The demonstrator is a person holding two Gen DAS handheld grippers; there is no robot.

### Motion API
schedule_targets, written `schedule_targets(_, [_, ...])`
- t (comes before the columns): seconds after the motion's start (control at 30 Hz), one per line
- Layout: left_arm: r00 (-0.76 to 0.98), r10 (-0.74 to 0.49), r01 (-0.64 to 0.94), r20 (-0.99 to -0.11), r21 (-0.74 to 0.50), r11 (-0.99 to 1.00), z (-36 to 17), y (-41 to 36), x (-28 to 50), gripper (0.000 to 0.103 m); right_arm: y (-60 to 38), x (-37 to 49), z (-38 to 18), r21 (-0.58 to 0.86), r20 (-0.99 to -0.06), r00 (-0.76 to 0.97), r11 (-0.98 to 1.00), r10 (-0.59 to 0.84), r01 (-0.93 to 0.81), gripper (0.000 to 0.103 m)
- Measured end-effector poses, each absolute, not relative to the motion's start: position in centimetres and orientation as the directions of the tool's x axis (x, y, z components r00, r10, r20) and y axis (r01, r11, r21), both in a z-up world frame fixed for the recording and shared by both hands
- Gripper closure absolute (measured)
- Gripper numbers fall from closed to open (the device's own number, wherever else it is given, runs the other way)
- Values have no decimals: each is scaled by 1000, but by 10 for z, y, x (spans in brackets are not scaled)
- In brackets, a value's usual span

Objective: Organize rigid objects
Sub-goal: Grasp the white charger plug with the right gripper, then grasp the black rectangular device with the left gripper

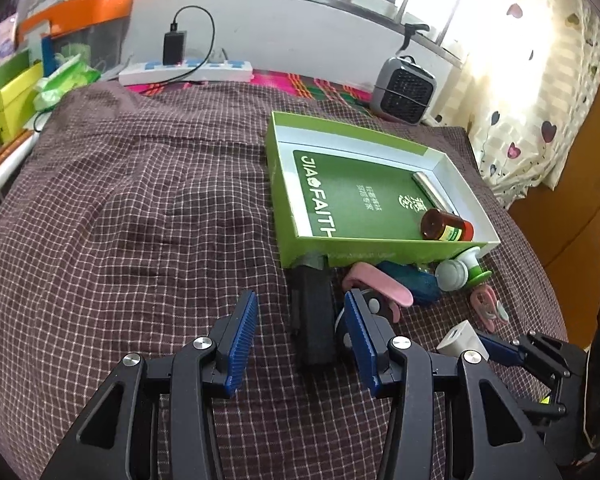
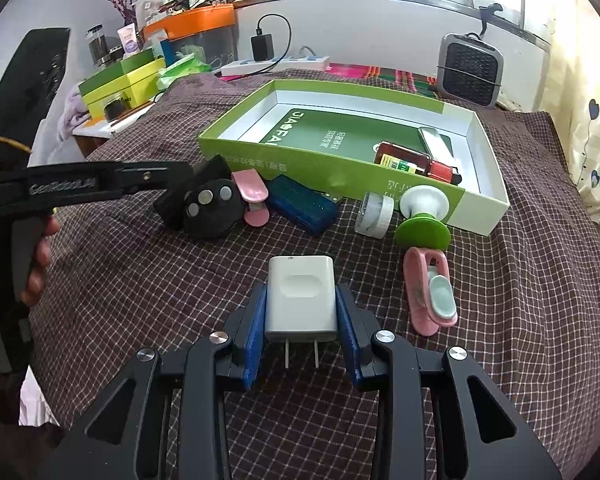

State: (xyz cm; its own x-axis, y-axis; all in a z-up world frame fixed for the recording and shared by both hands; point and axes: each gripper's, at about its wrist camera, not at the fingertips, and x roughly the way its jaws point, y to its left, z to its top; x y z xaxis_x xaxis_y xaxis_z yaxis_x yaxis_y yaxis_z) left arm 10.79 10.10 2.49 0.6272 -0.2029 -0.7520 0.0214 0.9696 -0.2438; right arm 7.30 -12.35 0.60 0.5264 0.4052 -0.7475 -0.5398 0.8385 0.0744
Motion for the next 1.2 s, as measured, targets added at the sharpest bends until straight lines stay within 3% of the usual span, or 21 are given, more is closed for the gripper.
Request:
schedule_targets(0.97, [608, -66, -10, -791, -90, 996, 9, 87, 116, 59, -132, 81, 5, 100, -739, 522, 836, 426, -540, 68])
schedule_targets(1.2, [613, -71, -15, -787, -101, 995, 11, 88, 115, 71, -133, 80, 6, 102, -736, 522, 834, 430, -543, 68])
